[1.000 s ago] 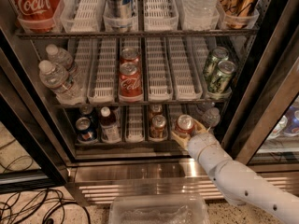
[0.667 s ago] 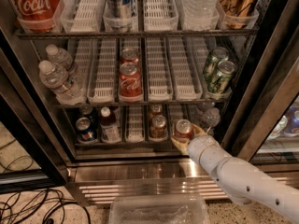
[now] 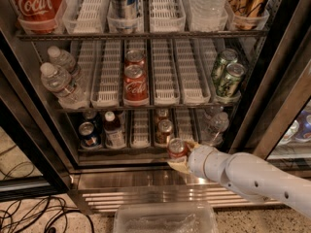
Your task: Pick coke can from bottom shelf of fridge
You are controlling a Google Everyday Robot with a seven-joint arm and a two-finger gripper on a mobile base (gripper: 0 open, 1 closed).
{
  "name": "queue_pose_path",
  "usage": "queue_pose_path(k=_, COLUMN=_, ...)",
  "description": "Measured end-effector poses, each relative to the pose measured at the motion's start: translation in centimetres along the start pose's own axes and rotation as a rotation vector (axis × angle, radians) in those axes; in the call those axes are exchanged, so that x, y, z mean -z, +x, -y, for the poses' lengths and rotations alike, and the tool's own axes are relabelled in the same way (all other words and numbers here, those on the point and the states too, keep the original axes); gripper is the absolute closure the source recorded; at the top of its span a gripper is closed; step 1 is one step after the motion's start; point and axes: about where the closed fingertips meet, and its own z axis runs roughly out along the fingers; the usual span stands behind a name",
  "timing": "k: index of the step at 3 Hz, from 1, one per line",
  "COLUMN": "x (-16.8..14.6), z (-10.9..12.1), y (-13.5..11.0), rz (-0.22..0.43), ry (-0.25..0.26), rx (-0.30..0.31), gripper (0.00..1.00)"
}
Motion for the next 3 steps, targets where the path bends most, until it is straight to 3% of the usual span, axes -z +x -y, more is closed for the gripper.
queue_pose_path(k=1, x=0.5, z=-3.5, y=-1.3, rz=0.016, ry=-0.150, rx=0.056, gripper=1.00)
queue_pose_path(k=2, x=0.6, z=-4.6, y=-1.2, rz=0.016, ry=-0.192, rx=0.056, gripper=1.00)
queue_pose_path(k=3, x=0.5, z=-4.8, y=-1.3, rz=0.017, ry=-0.199, rx=0.058, gripper=1.00)
